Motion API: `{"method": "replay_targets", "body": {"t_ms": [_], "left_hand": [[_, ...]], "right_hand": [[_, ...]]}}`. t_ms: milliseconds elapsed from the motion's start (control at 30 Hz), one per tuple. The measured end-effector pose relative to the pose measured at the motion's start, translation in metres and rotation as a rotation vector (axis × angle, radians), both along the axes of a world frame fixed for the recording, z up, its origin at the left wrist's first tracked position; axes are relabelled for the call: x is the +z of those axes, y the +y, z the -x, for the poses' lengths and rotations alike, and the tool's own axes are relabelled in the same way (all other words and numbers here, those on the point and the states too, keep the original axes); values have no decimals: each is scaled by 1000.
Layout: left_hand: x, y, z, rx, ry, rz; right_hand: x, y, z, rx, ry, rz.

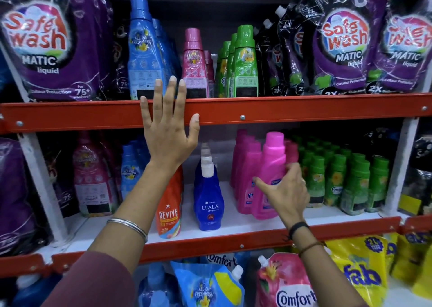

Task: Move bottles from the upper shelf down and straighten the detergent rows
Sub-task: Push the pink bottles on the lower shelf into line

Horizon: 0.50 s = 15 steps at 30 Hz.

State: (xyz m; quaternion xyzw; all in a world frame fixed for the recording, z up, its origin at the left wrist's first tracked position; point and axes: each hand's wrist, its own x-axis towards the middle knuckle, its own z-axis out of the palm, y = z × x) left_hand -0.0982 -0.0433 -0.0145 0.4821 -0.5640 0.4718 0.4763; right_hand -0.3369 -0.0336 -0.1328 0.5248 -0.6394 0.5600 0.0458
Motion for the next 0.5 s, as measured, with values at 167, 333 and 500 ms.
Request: {"method": "replay_targets", "body": {"t_ms": [167,333,500], "left_hand": [[0,-2,-1,2,-12,22],[-1,-4,-1,-10,-14,39],[-1,-5,-1,-17,-16,46]], "right_hand": [[-19,-10,-23,5,10,-58],[-28,-15,-30,-48,13,-103],[-30,-15,-35,-70,16,-134]]}}
